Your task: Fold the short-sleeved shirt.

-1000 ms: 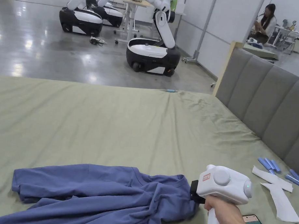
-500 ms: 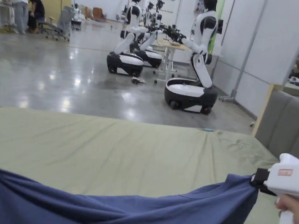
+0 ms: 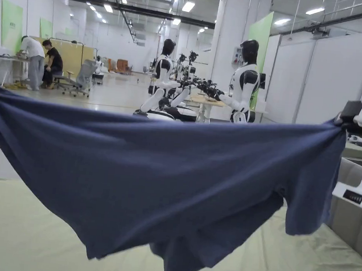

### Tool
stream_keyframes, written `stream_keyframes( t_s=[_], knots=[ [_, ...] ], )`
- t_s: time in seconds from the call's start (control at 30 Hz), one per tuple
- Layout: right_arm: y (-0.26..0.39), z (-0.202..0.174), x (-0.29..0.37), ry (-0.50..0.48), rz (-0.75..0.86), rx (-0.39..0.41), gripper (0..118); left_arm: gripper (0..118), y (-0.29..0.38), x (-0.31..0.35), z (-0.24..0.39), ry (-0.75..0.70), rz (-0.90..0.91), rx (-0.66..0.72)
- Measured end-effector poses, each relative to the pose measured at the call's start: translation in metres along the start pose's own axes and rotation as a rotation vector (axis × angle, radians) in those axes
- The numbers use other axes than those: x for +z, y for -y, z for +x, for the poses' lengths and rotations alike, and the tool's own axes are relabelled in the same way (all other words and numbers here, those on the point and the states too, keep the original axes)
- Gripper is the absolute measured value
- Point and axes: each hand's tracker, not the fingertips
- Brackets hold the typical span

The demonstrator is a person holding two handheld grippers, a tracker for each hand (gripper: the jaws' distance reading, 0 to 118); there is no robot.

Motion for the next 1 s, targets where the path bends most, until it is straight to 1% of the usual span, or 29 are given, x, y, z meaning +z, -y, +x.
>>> stream_keyframes(
  t_s=[0.03,0.13,0.27,0.37,0.47,0.57,0.6,0.67,0.73,0.8,0.83,0.87,0.93,1.0],
  knots=[
    [-0.009,-0.006,0.0,-0.004,0.013,-0.016,3,0,-0.013,-0.003,0.003,-0.011,0.007,-0.005],
    [-0.02,-0.02,-0.008,0.001,0.039,-0.011,3,0,-0.037,-0.013,0.01,-0.002,0.042,-0.005],
    [0.002,-0.022,-0.032,0.013,0.032,-0.038,3,0,-0.023,-0.051,-0.002,-0.01,0.044,-0.006],
    [0.037,-0.011,-0.067,0.043,-0.014,-0.051,3,0,0.02,-0.076,-0.008,-0.016,0.03,0.031],
    [0.094,0.004,-0.107,0.1,-0.092,-0.053,3,0,0.081,-0.11,-0.019,-0.059,-0.012,0.06],
    [0.153,0.018,-0.14,0.154,-0.157,-0.081,3,0,0.141,-0.136,-0.026,-0.098,-0.065,0.089],
    [0.167,0.025,-0.155,0.16,-0.176,-0.098,3,0,0.158,-0.145,-0.03,-0.103,-0.101,0.111],
    [0.189,0.031,-0.164,0.16,-0.207,-0.085,3,0,0.184,-0.157,-0.041,-0.078,-0.17,0.131],
    [0.2,0.04,-0.174,0.159,-0.233,-0.059,3,0,0.2,-0.149,-0.036,-0.089,-0.167,0.112],
    [0.205,0.046,-0.171,0.158,-0.241,-0.06,3,0,0.208,-0.143,-0.043,-0.097,-0.163,0.123],
    [0.206,0.049,-0.166,0.159,-0.241,-0.063,3,0,0.208,-0.129,-0.037,-0.089,-0.172,0.144],
    [0.207,0.046,-0.152,0.157,-0.244,-0.062,3,0,0.211,-0.121,-0.038,-0.085,-0.183,0.157],
    [0.211,0.053,-0.133,0.141,-0.263,-0.043,3,0,0.217,-0.097,-0.04,-0.077,-0.193,0.135],
    [0.218,0.061,-0.1,0.136,-0.27,-0.04,3,0,0.222,-0.062,-0.039,-0.069,-0.214,0.138]
  ],
)
